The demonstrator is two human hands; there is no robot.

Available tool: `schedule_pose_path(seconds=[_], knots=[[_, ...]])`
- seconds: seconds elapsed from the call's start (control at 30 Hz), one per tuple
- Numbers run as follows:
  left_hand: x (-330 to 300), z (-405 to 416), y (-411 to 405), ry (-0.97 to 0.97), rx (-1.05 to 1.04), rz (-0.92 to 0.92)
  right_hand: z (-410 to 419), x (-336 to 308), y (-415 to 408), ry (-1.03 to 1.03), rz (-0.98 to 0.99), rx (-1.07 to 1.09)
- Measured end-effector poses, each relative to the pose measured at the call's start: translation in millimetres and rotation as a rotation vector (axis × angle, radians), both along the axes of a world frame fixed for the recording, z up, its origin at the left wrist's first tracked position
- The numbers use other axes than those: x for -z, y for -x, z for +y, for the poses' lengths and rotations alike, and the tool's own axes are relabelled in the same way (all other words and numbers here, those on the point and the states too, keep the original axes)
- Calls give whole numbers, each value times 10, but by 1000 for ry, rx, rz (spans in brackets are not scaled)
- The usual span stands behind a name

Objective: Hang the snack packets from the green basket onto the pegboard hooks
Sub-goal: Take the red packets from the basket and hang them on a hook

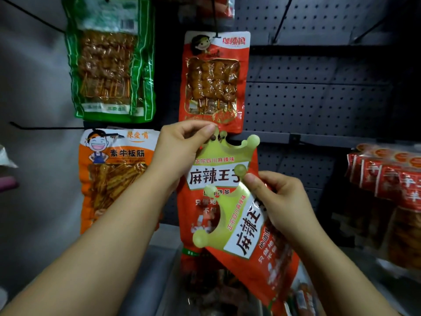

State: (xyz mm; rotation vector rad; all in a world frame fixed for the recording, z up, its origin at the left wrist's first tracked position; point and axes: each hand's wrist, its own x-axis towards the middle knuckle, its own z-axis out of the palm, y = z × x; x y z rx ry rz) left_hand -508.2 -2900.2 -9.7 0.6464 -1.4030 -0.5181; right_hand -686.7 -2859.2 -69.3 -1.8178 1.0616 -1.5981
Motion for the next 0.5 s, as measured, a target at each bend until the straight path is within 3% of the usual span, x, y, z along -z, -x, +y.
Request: schedule_pose_path(seconds=[0.2, 0.5], knots=[[80, -219, -4, -95, 59, -80, -123, 57, 27, -80, -14, 26], [393, -597, -129, -203, 41, 16, -526, 94, -29, -162, -66, 118]])
